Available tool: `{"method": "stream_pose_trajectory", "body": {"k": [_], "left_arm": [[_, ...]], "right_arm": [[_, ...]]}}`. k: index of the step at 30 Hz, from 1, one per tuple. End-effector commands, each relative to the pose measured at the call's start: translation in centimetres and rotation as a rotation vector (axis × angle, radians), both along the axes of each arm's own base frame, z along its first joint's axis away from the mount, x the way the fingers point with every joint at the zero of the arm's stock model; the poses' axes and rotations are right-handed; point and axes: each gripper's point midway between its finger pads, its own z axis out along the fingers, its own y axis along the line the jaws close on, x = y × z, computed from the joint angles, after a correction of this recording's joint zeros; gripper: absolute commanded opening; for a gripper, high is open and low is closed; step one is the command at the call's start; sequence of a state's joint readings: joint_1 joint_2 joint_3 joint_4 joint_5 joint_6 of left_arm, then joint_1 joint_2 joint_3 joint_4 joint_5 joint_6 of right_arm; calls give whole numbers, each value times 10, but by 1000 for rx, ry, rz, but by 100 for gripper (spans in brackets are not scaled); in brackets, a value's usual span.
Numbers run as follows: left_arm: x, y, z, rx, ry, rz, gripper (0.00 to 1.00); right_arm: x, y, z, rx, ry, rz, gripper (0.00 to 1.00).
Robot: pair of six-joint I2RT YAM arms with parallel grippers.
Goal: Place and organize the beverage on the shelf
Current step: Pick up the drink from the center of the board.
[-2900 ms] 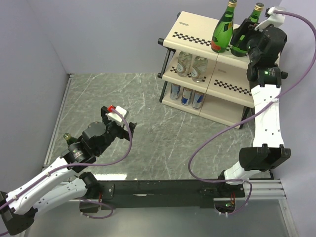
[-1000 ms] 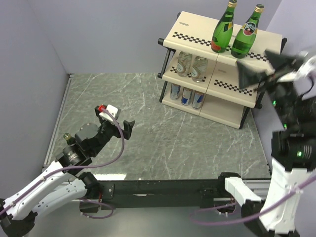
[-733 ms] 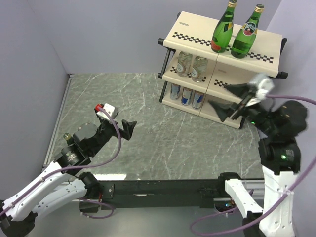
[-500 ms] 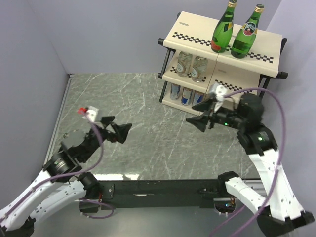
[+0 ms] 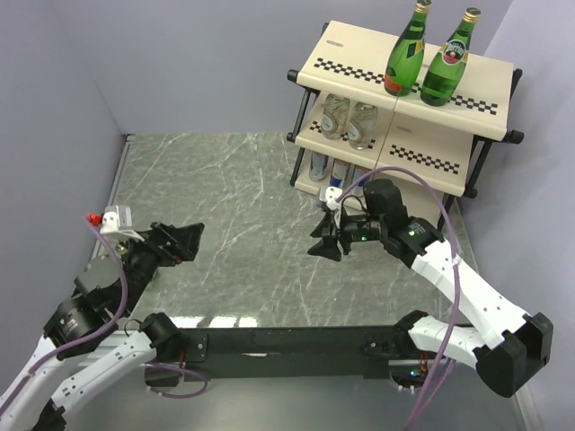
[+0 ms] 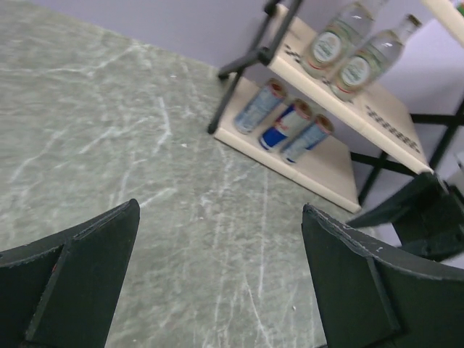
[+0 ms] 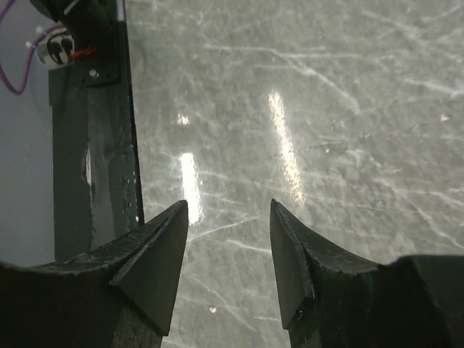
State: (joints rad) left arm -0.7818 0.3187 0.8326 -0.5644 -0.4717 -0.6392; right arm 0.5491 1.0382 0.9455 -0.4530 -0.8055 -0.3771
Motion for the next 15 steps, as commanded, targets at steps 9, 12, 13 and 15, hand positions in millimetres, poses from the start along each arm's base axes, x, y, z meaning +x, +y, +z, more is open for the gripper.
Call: {"method": "stream_pose_trajectory", "body": {"k": [9,12,13,15], "left_arm": [[13,47,32,159,86,261,99],[13,64,37,201,113,345,99],[9,71,41,206,119,370,99],[9,78,44,207,128,410,98]], "right_arm": [[0,2,-9,-3,-53,22,59],[0,1,-10,-7,-46,17,60],[1,1,-9,-7,-51,15,60],[1,0,-8,-8,-58,11,60]]}}
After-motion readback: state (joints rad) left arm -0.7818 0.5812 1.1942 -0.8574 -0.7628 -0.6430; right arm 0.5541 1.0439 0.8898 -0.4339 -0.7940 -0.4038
